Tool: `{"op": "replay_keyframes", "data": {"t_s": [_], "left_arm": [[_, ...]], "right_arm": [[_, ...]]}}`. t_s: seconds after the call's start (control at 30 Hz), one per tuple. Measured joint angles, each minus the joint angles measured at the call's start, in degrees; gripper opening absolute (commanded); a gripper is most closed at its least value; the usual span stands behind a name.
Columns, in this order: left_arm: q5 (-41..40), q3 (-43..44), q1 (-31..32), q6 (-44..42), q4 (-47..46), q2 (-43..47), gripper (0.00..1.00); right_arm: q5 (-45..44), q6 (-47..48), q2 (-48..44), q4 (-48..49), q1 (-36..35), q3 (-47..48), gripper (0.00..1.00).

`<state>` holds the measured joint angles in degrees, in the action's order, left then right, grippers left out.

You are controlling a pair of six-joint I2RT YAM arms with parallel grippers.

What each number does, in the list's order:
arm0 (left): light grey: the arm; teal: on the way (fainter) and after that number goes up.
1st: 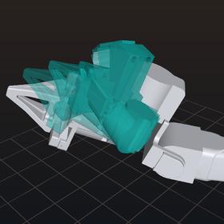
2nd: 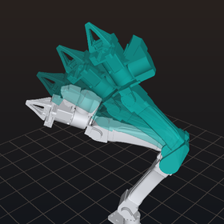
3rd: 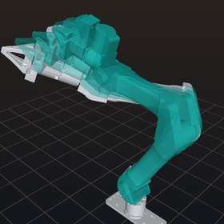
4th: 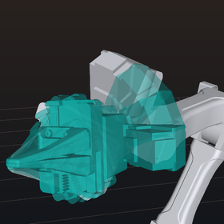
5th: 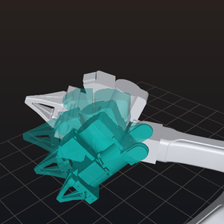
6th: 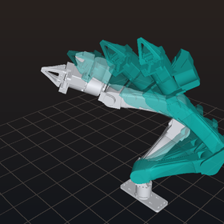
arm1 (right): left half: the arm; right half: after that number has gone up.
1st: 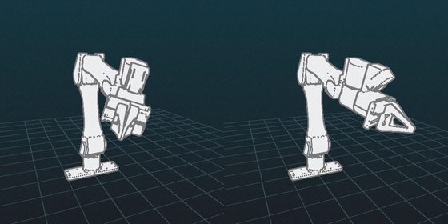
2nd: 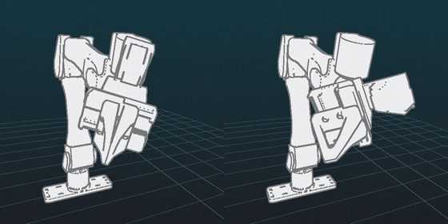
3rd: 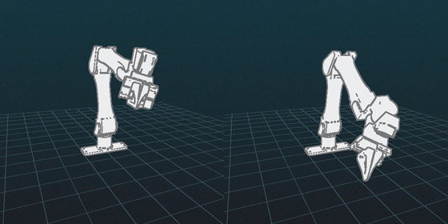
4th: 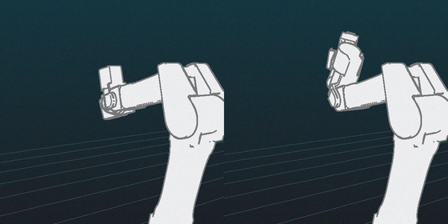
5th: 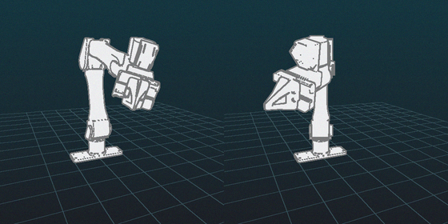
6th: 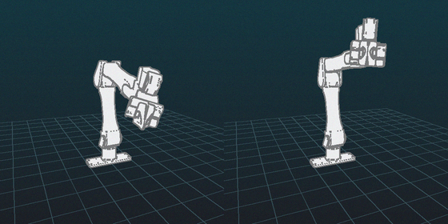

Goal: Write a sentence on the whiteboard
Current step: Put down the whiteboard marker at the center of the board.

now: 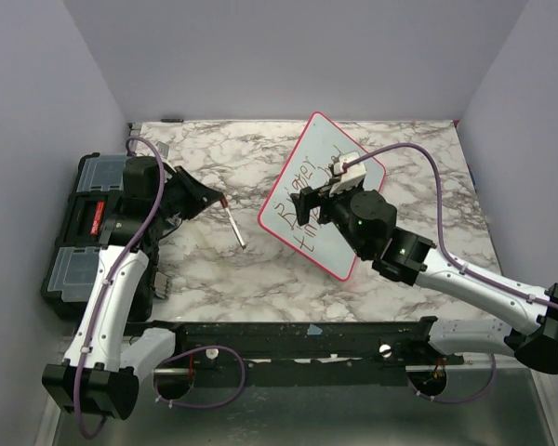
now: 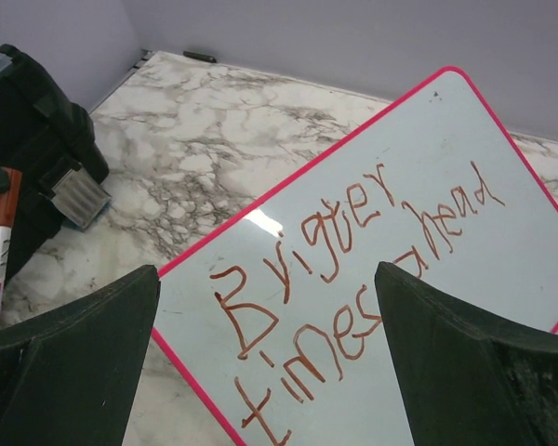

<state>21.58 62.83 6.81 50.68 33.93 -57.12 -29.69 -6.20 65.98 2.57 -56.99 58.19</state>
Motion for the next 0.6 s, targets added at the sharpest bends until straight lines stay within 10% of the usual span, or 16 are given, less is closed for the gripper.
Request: {"op": "replay_keyframes", "data": {"t_s": [0.6], "left_arm": [[-9.9, -14.6, 6.3, -8.1, 2.3, -8.6, 0.00]], "right_arm": [[-6.2, -1.7, -0.2, -1.4, 0.9, -2.4, 1.00]]}}
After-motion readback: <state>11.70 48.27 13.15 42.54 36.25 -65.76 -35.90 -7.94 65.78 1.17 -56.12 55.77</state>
